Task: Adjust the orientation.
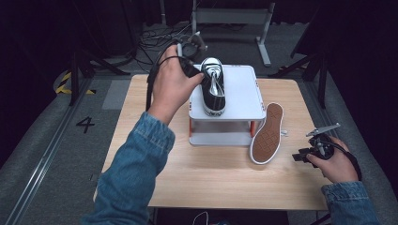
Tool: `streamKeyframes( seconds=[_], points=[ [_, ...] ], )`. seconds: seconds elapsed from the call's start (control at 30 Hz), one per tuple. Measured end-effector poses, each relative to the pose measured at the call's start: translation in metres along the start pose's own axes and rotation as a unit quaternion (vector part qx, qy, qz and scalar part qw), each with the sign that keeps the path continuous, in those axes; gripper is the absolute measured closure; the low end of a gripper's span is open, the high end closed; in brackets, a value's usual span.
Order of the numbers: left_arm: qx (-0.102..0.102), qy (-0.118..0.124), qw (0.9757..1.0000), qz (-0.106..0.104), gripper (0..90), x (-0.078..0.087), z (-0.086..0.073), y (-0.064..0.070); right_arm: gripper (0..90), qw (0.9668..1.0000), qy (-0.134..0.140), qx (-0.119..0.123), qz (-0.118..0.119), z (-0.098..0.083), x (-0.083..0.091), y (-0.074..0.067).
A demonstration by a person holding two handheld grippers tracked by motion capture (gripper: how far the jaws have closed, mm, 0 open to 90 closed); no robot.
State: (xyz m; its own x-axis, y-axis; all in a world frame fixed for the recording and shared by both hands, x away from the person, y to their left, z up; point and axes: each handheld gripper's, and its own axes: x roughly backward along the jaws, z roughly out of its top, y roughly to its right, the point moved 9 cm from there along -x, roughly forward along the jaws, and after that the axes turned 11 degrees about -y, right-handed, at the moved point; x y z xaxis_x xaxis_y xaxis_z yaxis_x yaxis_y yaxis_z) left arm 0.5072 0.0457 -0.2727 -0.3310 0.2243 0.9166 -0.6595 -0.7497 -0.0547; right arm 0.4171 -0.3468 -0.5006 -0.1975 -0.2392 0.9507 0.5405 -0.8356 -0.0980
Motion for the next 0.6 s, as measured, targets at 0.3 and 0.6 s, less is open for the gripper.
streamKeyframes(
  seconds=[0.3,0.6],
  points=[
    [-0.021,-0.021,0.9992,0.025,31.9,-0.022,-0.06,-0.026,54.5,0.9975,0.047,0.052,-0.01,0.034,0.0,-0.005],
    [-0.011,-0.021,0.9996,-0.013,30.5,-0.051,-0.107,-0.027,61.7,0.9967,0.057,0.055,-0.016,0.069,0.002,-0.007]
  ],
)
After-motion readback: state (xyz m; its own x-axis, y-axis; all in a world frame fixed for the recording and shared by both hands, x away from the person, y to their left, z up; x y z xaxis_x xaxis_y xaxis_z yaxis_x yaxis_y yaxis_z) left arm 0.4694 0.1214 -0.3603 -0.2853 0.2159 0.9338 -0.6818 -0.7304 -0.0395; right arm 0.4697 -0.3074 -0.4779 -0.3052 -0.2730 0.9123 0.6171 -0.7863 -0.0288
